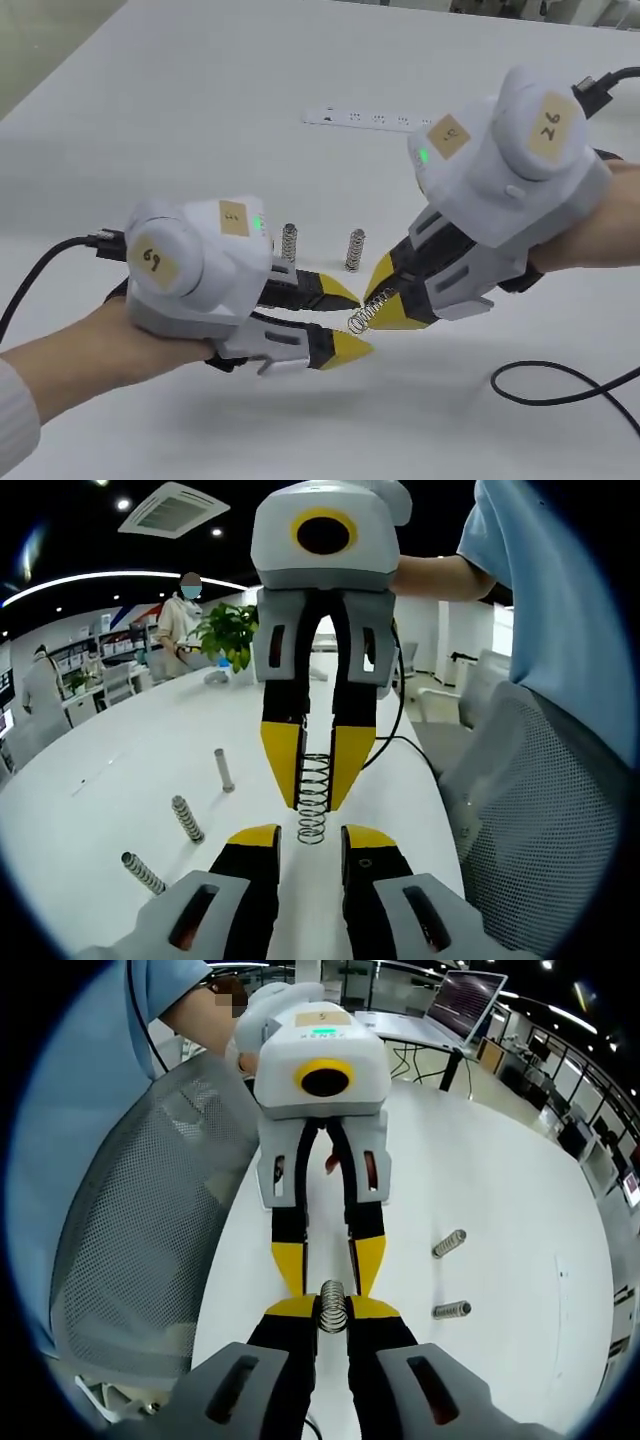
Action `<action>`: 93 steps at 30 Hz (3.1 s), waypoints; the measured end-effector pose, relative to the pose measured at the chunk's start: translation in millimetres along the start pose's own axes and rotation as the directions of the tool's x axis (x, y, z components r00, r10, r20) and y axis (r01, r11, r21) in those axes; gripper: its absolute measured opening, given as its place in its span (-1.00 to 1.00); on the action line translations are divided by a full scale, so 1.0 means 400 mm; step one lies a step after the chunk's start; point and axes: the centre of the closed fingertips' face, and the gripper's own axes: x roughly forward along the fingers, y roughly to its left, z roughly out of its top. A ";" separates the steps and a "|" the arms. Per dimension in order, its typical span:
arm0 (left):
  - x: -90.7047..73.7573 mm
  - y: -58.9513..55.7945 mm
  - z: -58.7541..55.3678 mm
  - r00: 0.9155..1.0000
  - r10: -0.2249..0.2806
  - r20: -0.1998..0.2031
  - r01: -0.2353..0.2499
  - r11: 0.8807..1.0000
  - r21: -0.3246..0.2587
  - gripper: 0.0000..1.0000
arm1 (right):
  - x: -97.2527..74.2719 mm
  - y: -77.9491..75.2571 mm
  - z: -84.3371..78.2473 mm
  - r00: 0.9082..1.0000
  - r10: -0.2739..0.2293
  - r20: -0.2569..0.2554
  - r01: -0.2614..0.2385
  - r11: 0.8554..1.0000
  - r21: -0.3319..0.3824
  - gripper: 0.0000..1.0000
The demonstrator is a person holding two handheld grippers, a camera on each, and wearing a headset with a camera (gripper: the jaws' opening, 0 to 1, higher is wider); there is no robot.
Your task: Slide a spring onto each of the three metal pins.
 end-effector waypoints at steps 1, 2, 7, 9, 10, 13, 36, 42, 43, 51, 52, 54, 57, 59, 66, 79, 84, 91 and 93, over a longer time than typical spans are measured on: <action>-0.001 0.000 -0.001 1.000 0.002 0.000 -0.002 1.000 0.002 -0.63 | 0.000 0.000 -0.001 1.000 0.000 -0.002 0.000 1.000 -0.001 -0.85; -0.001 -0.001 -0.002 1.000 0.004 0.002 -0.004 1.000 -0.005 -0.59 | 0.000 -0.001 -0.001 1.000 0.001 -0.003 -0.001 1.000 0.001 -0.85; -0.006 -0.007 0.002 1.000 0.010 0.023 -0.009 0.999 -0.047 -0.45 | -0.001 -0.002 -0.002 1.000 0.004 -0.003 -0.004 1.000 0.004 -0.85; -0.009 -0.003 0.004 0.999 0.026 0.029 -0.024 0.998 -0.049 -0.36 | -0.001 -0.002 -0.004 1.000 0.006 -0.006 -0.006 1.000 0.004 -0.85; -0.010 -0.004 0.005 0.999 0.028 0.034 -0.026 0.998 -0.057 -0.32 | -0.001 -0.003 -0.005 1.000 0.006 -0.008 -0.006 1.000 0.005 -0.85; -0.013 -0.003 0.005 0.998 0.046 0.043 -0.043 0.996 -0.074 -0.16 | 0.000 -0.003 -0.006 1.000 0.008 -0.011 -0.008 1.000 0.003 -0.85; -0.063 0.042 -0.039 0.973 0.227 0.045 -0.214 0.957 -0.193 0.95 | -0.004 -0.014 -0.024 0.999 0.024 -0.038 -0.024 1.000 0.003 -0.85; -0.076 0.046 -0.047 0.967 0.249 0.044 -0.234 0.947 -0.219 0.95 | -0.013 -0.031 -0.031 0.999 0.018 -0.047 -0.018 1.000 0.003 -0.85; -0.079 0.046 -0.049 0.967 0.252 0.045 -0.236 0.946 -0.222 0.95 | -0.016 -0.036 -0.034 0.999 0.016 -0.050 -0.016 1.000 0.002 -0.85; -0.099 0.052 -0.062 0.960 0.278 0.038 -0.262 0.938 -0.228 0.94 | -0.041 -0.070 -0.053 0.996 0.003 -0.086 -0.004 1.000 -0.003 -0.85; -0.100 0.053 -0.062 0.959 0.280 0.038 -0.264 0.937 -0.230 0.93 | -0.045 -0.077 -0.056 0.996 0.002 -0.094 -0.002 1.000 -0.006 -0.85; -0.104 0.054 -0.065 0.958 0.285 0.034 -0.270 0.935 -0.229 0.93 | -0.053 -0.089 -0.060 0.994 -0.001 -0.105 0.000 1.000 -0.011 -0.85; -0.110 0.056 -0.069 0.955 0.294 0.033 -0.279 0.931 -0.236 0.92 | -0.063 -0.115 -0.071 0.993 -0.009 -0.120 0.007 1.000 -0.012 -0.85; -0.114 0.059 -0.071 0.953 0.301 0.032 -0.285 0.928 -0.240 0.91 | -0.072 -0.136 -0.078 0.992 -0.015 -0.126 0.013 1.000 -0.014 -0.85; -0.125 0.072 -0.082 0.947 0.320 0.020 -0.306 0.922 -0.238 0.89 | -0.100 -0.189 -0.102 0.988 -0.039 -0.146 0.040 0.999 0.004 -0.85; -0.129 0.079 -0.097 0.943 0.333 0.009 -0.322 0.917 -0.236 0.86 | -0.149 -0.269 -0.164 0.970 -0.068 -0.231 0.073 0.997 0.012 -0.85; -0.130 0.078 -0.101 0.943 0.333 0.007 -0.321 0.916 -0.239 0.85 | -0.149 -0.272 -0.181 0.964 -0.063 -0.257 0.070 0.997 0.015 -0.85; -0.136 0.082 -0.110 0.941 0.339 0.003 -0.328 0.913 -0.244 0.84 | -0.139 -0.267 -0.202 0.954 -0.047 -0.296 0.051 0.999 0.006 -0.85; -0.137 0.083 -0.113 0.941 0.339 -0.001 -0.330 0.912 -0.243 0.84 | -0.135 -0.269 -0.209 0.951 -0.041 -0.306 0.045 0.999 0.006 -0.85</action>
